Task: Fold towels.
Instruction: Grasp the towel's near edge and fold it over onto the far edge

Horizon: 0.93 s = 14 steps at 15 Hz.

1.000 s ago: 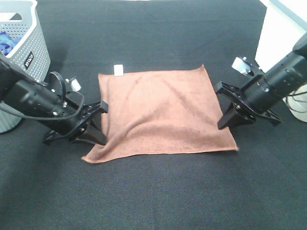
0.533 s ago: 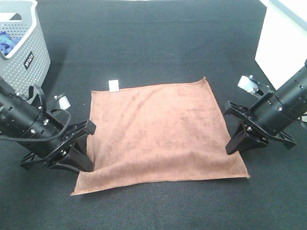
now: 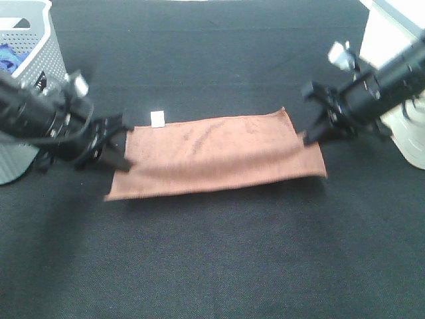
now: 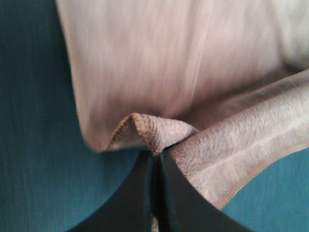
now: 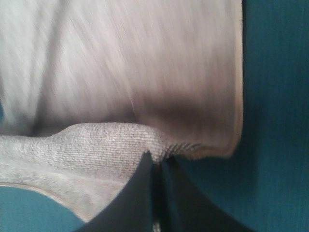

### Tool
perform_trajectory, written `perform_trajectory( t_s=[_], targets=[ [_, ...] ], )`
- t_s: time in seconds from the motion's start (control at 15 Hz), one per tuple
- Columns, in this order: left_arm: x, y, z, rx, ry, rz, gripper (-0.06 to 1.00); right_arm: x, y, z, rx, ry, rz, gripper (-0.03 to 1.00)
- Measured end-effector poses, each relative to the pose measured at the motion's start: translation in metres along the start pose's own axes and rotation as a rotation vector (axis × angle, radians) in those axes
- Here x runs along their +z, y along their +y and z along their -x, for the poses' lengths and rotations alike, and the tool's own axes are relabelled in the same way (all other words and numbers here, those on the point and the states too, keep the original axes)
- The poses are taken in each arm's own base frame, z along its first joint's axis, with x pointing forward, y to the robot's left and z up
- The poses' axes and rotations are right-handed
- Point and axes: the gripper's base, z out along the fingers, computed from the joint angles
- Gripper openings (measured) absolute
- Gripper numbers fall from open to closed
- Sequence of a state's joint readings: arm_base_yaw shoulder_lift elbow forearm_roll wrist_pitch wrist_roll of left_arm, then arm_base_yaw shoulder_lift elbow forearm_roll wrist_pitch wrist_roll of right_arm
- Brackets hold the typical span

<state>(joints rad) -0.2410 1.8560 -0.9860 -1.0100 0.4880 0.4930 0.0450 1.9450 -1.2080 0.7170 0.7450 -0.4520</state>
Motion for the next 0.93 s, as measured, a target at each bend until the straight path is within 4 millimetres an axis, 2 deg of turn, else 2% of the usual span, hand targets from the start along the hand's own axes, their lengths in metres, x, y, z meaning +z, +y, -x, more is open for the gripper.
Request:
perform_trajectory(
  t_s=[0.27, 0.4, 0.6, 0.8, 0.87, 0.93],
  targets=[
    [0.007, -0.011, 0.042, 0.042, -0.132, 0.003, 0.0, 0.013, 0.001, 0.051, -0.047, -0.058, 0.026, 0.0],
    [0.016, -0.014, 0.06, 0.08, -0.163, 0.008, 0.0, 0.021, 0.0, 0.071, -0.065, -0.082, 0.036, 0.0],
    [0.032, -0.01, 0.076, 0.094, -0.202, 0.034, 0.0, 0.036, -0.006, 0.093, -0.082, -0.104, 0.024, 0.0],
    [0.034, -0.006, 0.081, 0.095, -0.248, 0.064, 0.0, 0.05, -0.013, 0.097, -0.078, -0.1, 0.013, 0.0],
    [0.035, -0.005, 0.082, 0.094, -0.259, 0.07, 0.01, 0.054, -0.015, 0.097, -0.069, -0.098, 0.01, 0.03],
    [0.038, -0.003, 0.081, 0.091, -0.255, 0.076, 0.05, 0.056, -0.017, 0.097, -0.057, -0.103, 0.007, 0.14]
  ],
)
